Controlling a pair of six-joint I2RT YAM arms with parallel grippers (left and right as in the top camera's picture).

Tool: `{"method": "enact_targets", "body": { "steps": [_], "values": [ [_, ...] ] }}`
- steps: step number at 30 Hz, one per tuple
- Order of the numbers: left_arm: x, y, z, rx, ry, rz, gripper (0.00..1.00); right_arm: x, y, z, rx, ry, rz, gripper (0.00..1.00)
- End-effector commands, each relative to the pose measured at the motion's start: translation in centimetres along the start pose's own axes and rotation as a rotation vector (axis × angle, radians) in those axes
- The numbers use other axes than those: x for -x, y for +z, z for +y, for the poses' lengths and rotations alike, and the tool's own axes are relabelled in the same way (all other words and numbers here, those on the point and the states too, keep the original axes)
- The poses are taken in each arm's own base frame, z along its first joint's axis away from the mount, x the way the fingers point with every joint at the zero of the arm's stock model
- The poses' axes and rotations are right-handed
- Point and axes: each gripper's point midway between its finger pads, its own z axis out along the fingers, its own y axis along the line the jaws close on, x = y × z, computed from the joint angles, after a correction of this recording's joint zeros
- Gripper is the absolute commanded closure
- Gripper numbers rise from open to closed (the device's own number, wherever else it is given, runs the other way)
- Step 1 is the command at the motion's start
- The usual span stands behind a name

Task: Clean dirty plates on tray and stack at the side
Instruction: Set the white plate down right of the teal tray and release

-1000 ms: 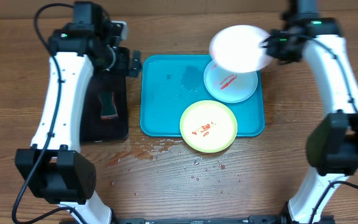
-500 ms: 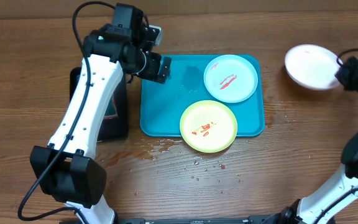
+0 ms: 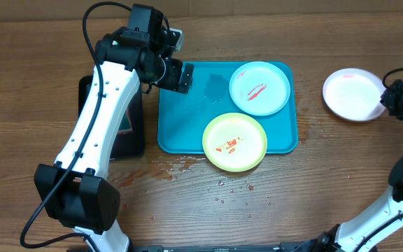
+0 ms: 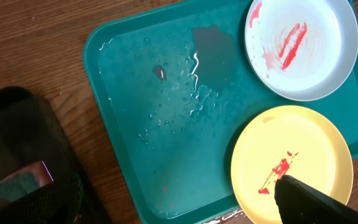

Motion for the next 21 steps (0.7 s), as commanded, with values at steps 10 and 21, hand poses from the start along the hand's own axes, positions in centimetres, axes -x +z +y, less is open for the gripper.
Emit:
{"method": "enact_targets", "body": {
  "steps": [10, 21],
  "values": [
    [0.0, -0.1, 0.0, 0.018, -0.005, 0.002, 0.0, 0.6, -8.5, 3.8, 0.085, -0.05, -0.099, 0.55],
    [-0.1, -0.1, 0.0, 0.018, -0.006, 0.007, 0.0, -9.5, -16.0, 14.7, 0.252, -0.362, -0.001, 0.5]
  ]
}}
